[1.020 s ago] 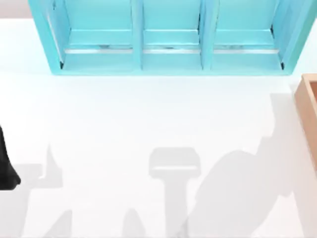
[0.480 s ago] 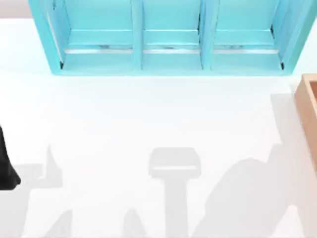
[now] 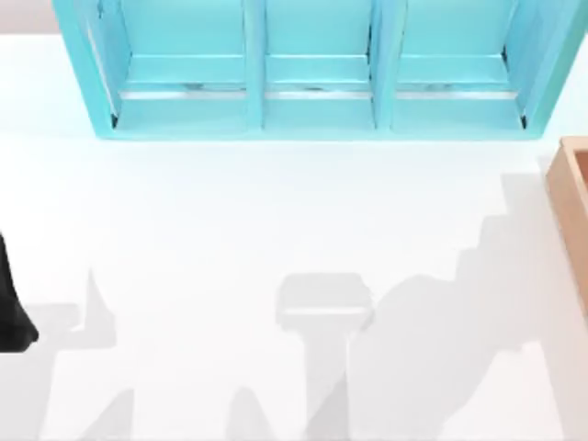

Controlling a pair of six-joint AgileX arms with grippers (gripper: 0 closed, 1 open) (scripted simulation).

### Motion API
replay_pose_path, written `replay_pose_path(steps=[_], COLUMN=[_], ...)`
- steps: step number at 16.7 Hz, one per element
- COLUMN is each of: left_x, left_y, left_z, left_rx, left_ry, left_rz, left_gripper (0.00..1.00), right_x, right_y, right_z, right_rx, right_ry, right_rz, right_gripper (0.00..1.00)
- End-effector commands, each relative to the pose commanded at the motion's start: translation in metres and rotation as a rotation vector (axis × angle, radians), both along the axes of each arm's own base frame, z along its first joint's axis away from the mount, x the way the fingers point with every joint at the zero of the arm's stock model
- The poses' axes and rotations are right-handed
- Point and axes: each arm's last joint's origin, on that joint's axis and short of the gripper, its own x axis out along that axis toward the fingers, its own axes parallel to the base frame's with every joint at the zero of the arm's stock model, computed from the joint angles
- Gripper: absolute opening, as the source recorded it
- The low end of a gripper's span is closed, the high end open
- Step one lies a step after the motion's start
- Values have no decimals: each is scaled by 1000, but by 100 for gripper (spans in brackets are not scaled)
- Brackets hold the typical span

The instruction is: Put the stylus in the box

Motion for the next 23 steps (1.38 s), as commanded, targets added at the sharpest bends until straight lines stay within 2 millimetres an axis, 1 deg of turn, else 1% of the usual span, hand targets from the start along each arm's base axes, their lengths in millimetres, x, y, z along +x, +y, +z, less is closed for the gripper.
replay_pose_path(steps=[3,5,9,22,23], left_x=[0,0,0,0,0], left_y=[0,0,0,0,0], left_z=[0,0,0,0,0], left_rx=[0,0,0,0,0], left_ry=[0,0,0,0,0], left_rz=[0,0,0,0,0], left_gripper=[100,100,100,100,100], right_x=[-11,-18,-19,-19,-19], right_y=[-13,-24,-25,-25,-25], right_z=[-15,-18,-19,-19,-19], right_rx=[13,20,22,22,22], right_ry=[8,13,13,13,13], right_rz=[-22,-39,-41,-41,-41], right_gripper=[0,0,0,98,100])
